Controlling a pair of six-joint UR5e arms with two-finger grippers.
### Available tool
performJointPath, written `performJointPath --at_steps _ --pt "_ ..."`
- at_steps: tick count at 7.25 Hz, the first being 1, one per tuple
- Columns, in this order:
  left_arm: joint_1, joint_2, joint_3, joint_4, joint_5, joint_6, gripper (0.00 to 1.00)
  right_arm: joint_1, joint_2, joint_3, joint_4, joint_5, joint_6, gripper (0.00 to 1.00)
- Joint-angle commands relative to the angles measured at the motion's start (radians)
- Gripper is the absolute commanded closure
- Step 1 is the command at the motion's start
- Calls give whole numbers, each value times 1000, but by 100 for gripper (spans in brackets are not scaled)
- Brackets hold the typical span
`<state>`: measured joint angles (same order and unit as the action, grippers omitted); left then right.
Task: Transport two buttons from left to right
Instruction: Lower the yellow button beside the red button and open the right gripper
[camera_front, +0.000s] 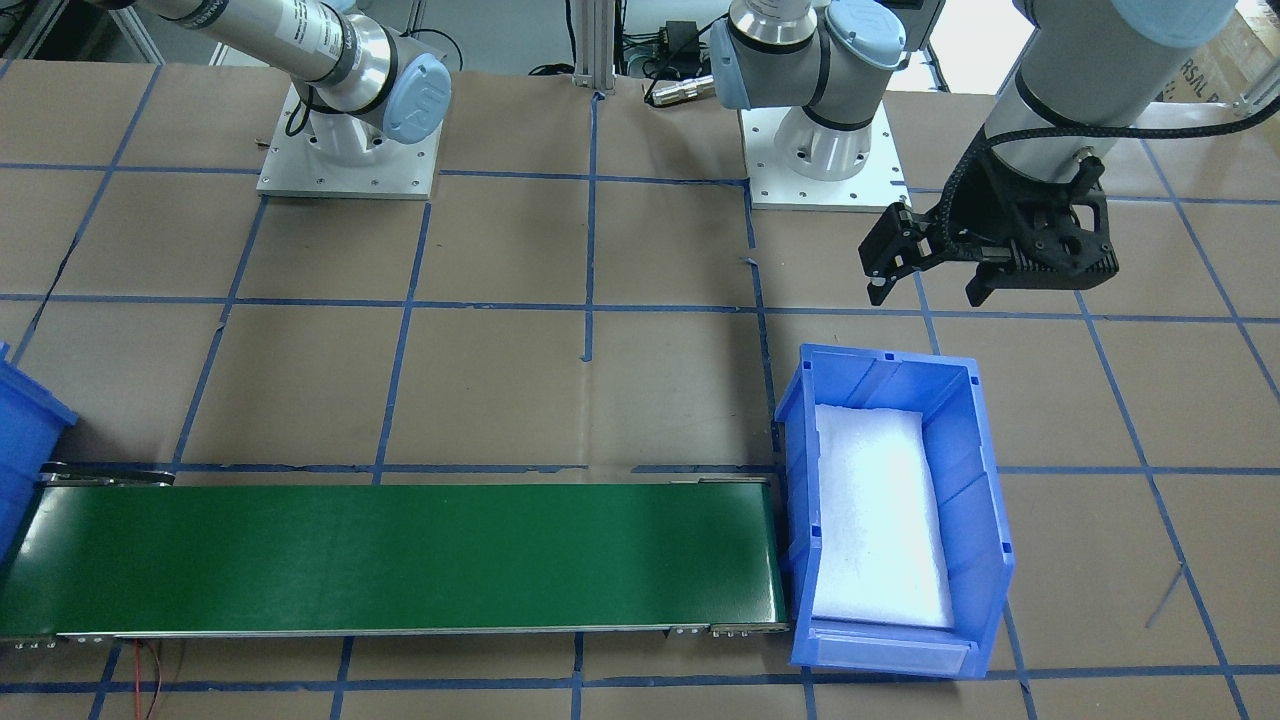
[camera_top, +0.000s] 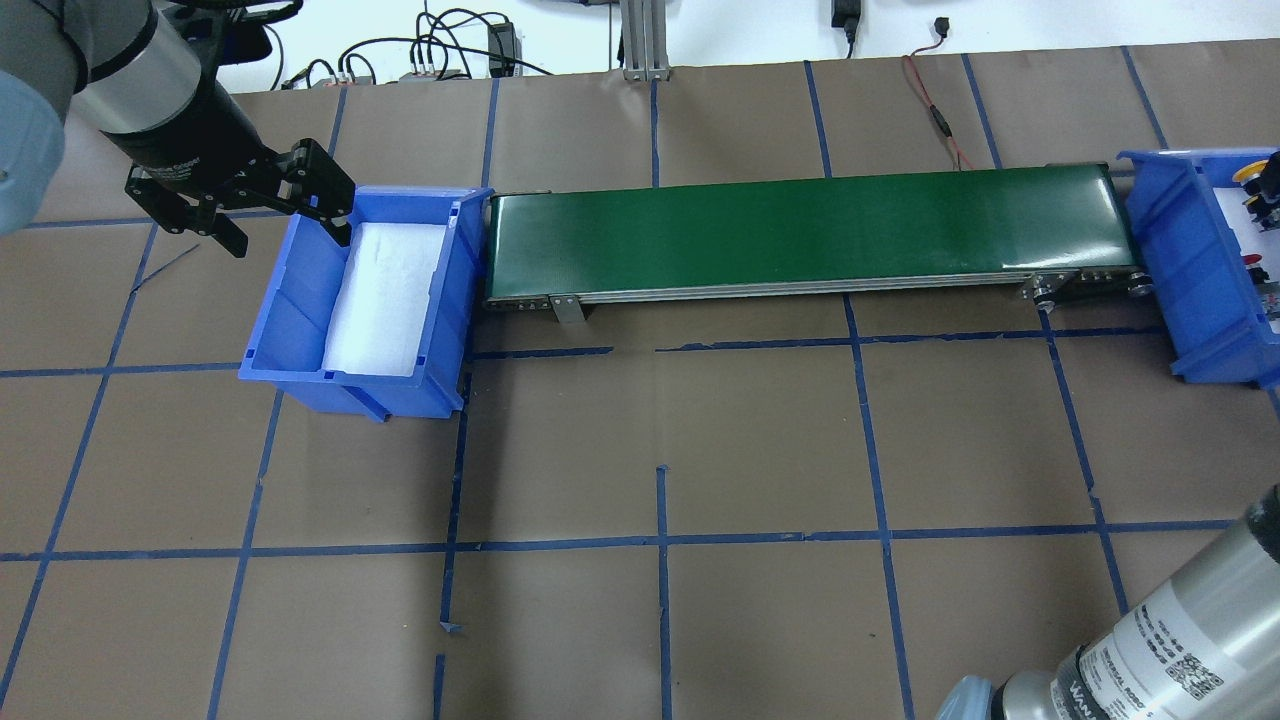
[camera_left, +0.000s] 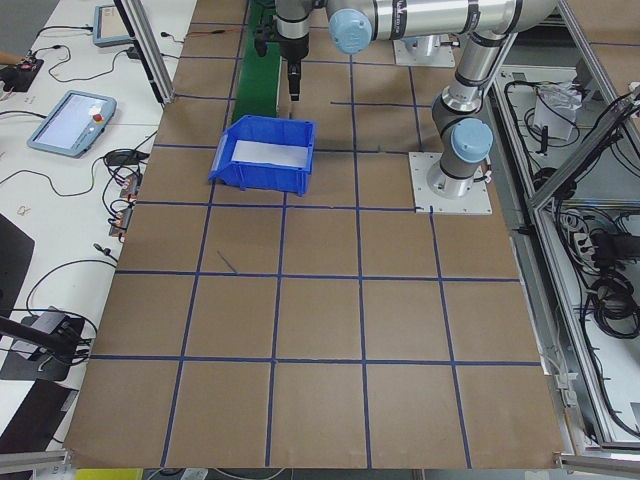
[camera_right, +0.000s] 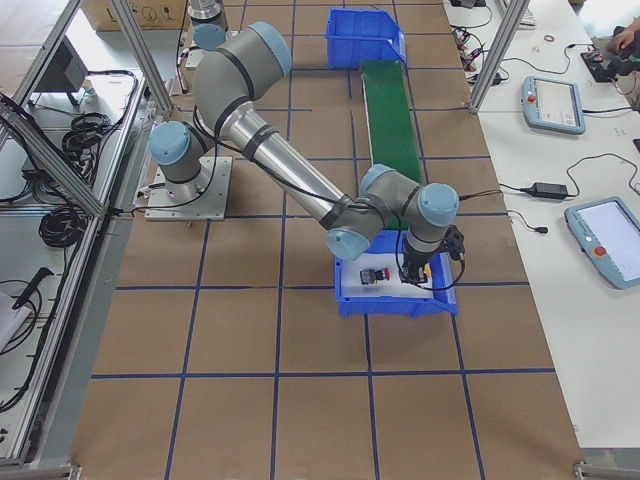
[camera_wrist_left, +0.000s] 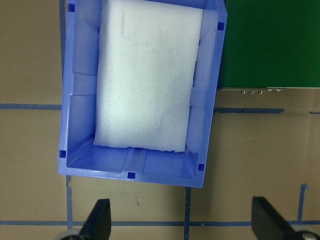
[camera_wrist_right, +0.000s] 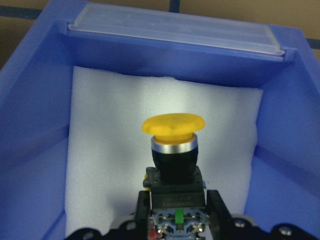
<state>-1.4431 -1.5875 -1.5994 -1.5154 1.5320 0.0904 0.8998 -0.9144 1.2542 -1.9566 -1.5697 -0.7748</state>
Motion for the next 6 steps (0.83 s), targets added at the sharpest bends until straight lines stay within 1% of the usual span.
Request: performJointPath --at_steps 1,2,3,4,5,6 --pt "0 0 1 6 0 0 0 1 31 1 -16 26 -3 85" --pt "0 -2 -1 8 -3 -1 0 1 32 2 -27 27 -4 85" --pt "0 -3 -1 3 -3 0 0 1 31 2 -27 27 -4 82" --pt "3 -3 -1 -2 -3 2 0 1 31 2 -34 30 2 33" --pt "4 -6 -2 -2 -3 2 0 1 29 19 -41 78 9 0" --pt "4 -6 -2 -2 2 2 0 -1 13 40 -41 80 26 0"
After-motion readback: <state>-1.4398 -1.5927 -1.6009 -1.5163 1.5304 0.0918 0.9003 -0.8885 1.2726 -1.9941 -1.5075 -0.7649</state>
